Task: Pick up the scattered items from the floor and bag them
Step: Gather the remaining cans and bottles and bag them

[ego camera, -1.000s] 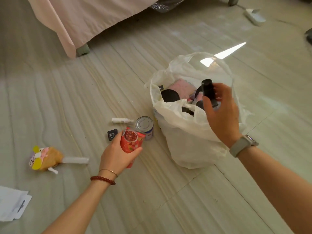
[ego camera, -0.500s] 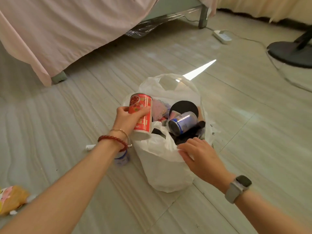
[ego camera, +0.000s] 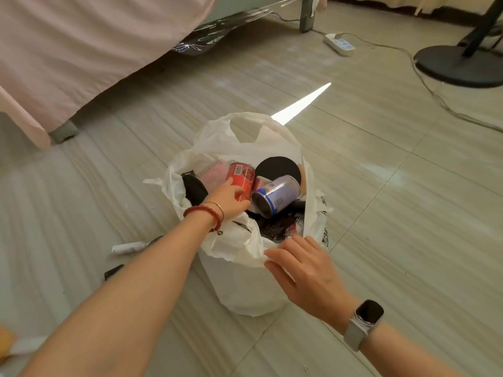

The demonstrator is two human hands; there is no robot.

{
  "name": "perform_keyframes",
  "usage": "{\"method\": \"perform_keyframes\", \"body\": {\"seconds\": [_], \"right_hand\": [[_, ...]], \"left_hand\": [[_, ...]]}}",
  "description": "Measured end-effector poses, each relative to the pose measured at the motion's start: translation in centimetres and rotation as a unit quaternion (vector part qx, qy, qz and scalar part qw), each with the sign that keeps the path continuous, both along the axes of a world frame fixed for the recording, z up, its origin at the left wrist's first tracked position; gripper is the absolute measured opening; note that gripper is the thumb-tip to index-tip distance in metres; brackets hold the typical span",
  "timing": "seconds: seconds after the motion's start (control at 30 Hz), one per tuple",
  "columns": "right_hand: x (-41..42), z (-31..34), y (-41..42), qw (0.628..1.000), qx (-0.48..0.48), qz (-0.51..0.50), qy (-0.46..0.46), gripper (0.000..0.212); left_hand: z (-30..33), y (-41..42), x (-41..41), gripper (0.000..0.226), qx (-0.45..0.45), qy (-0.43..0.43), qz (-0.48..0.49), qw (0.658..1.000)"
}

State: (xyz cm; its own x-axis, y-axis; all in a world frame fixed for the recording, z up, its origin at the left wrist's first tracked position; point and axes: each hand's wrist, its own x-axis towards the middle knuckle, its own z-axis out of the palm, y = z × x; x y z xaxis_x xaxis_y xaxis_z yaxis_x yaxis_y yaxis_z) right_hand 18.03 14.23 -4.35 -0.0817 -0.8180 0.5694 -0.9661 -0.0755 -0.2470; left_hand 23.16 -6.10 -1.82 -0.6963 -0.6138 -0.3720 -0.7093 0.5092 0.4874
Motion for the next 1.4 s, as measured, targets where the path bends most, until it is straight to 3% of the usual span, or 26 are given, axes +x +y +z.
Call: {"method": "perform_keyframes", "body": {"seconds": [0.17, 0.33, 0.47, 0.6, 0.73, 0.9, 1.0, 1.1, 1.27, 1.4], "right_hand": [[0.4, -0.6, 0.1, 0.999, 0.03, -0.015, 0.04, 0.014], [0.9, 0.3, -0.3, 0.996, 0.023, -0.063, 0.051, 0.027], [3.2, 1.8, -2.3, 0.995, -0.006, -0.075, 0.066, 0.042], [7.9, 2.7, -5.9, 0.997, -0.04, 0.051, 0.038, 0.031], [13.3, 0.5, -10.2, 0.987, 0.116, 0.107, -0.006, 0.03], [15.7, -2.5, -15.4, 0.927, 0.373, 0.037, -0.004, 0.065], [15.6, -3.8, -17.3, 0.904, 0.426, 0.027, -0.013, 0.073], [15.5, -4.7, -16.9, 0.915, 0.402, 0.014, -0.018, 0.061], [15.4, -5.2, -14.7, 0.931, 0.36, 0.059, 0.01, 0.047], [15.0, -4.5, -13.3, 0.939, 0.339, 0.063, -0.01, 0.044]], "left_hand": [[1.2, 0.4, 2.5, 0.038, -0.078, 0.092, 0.039, 0.992], [1.8, 2.6, 8.5, 0.043, -0.194, 0.228, 0.022, 0.954], [0.3, 2.7, 16.4, 0.049, -0.21, 0.188, 0.066, 0.957], [-3.6, 1.6, 23.9, 0.033, -0.183, 0.103, 0.178, 0.961], [-6.9, 1.2, 28.1, 0.04, -0.116, 0.032, 0.272, 0.955], [-9.8, -0.6, 28.8, 0.059, -0.073, -0.039, 0.24, 0.967], [-11.1, -2.9, 28.2, 0.064, -0.061, -0.084, 0.213, 0.972], [-12.3, -4.5, 27.5, 0.062, -0.052, -0.11, 0.196, 0.973], [-13.3, -4.4, 27.3, 0.059, -0.125, -0.075, 0.234, 0.961], [-11.6, -3.0, 26.9, 0.053, -0.016, 0.097, 0.355, 0.93]]}}
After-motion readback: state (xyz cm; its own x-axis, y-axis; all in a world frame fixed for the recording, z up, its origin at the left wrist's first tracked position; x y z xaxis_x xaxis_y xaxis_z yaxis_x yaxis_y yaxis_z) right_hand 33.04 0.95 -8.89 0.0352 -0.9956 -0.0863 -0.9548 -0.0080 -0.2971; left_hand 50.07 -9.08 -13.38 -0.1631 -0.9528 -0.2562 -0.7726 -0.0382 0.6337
